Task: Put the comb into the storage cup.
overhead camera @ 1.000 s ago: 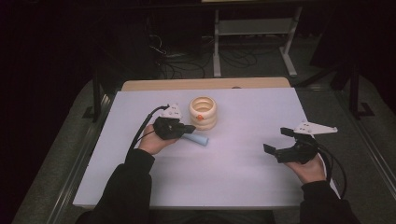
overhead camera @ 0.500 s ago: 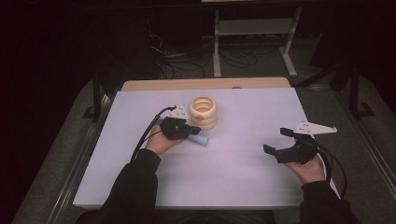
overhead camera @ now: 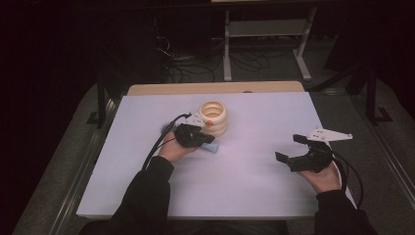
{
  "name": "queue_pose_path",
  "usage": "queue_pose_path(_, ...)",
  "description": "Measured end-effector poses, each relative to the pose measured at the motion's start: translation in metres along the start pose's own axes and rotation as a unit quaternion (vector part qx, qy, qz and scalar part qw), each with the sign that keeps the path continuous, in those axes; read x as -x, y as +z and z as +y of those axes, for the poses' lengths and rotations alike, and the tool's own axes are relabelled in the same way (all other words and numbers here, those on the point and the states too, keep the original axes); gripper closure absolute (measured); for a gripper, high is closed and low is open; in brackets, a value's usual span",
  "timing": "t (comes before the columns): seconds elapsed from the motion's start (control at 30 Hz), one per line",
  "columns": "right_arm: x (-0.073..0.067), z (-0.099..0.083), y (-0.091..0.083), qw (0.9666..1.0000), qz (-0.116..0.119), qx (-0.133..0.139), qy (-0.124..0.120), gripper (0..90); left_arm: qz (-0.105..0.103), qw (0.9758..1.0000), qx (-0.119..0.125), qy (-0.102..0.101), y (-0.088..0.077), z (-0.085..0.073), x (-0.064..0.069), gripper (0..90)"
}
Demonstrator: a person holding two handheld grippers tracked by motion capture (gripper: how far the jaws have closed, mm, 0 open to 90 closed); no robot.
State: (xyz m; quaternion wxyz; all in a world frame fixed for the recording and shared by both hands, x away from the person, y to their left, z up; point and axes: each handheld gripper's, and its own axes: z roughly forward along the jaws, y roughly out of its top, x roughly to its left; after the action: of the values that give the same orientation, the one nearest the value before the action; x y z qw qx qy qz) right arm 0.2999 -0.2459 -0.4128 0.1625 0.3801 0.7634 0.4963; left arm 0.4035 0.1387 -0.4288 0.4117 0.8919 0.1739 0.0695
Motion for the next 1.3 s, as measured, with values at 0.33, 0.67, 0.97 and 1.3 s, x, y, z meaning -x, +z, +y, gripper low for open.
queue_pose_path(0.33,0.000,0.000,0.000,1.0000,0.001,0.002,0.001,0.0,0.002,0.9999,-0.011,0.002,0.011,0.003,-0.002,90.0)
queue_pose_path(0.67,0.000,0.000,0.000,1.0000,0.003,0.003,0.002,0.0,0.007,0.9997,-0.021,-0.004,0.020,0.000,-0.006,90.0)
queue_pose_path(0.97,0.001,0.000,0.001,1.0000,0.003,0.003,0.002,0.0,0.016,0.9993,-0.033,-0.004,0.022,-0.001,-0.009,90.0)
queue_pose_path(1.3,0.001,0.000,0.001,1.0000,0.004,0.003,0.003,0.0,0.009,0.9991,-0.040,-0.010,0.023,0.000,-0.010,90.0)
